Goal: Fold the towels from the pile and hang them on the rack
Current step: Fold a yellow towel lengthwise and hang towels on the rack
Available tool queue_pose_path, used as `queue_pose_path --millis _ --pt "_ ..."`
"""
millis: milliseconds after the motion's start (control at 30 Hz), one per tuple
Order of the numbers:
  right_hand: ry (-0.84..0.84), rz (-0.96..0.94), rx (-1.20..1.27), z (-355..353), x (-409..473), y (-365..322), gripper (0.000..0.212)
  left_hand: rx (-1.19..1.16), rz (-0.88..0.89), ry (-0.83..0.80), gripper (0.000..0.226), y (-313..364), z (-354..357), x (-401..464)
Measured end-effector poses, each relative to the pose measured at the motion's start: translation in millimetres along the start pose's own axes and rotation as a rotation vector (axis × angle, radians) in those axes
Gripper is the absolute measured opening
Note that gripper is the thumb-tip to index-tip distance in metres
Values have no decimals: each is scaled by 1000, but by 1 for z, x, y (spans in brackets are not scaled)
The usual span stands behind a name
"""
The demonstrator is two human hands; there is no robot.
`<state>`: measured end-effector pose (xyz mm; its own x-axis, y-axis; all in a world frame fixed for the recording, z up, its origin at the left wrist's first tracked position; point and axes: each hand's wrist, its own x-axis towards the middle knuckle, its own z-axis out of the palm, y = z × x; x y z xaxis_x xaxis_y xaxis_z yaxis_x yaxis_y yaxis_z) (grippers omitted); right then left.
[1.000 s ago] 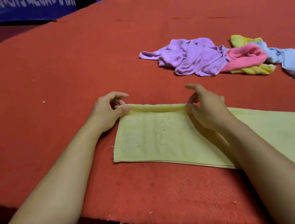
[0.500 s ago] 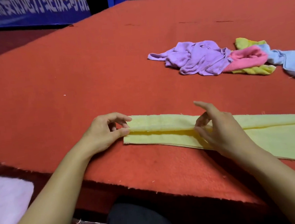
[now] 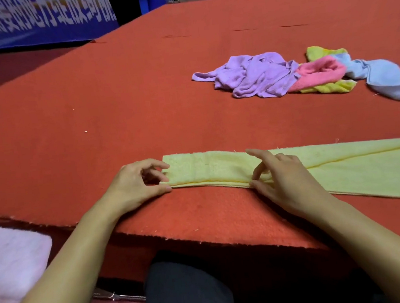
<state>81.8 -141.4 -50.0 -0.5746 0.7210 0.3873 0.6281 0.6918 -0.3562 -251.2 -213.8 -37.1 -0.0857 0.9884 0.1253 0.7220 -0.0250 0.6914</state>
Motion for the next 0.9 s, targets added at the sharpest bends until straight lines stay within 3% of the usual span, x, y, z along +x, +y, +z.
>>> queue_pose_path --millis 233,533,733,900 --pt "23 88 163 -41 -18 16 59 148 184 86 33 58 30 16" --pt "177 298 81 -129 -65 123 46 106 445 -121 23 207 167 82" --pt "241 560 -16 -185 -91 234 40 210 408 -183 24 286 254 131" --pt "108 754 -84 -202 -102 310 42 338 289 -166 36 306 297 151"
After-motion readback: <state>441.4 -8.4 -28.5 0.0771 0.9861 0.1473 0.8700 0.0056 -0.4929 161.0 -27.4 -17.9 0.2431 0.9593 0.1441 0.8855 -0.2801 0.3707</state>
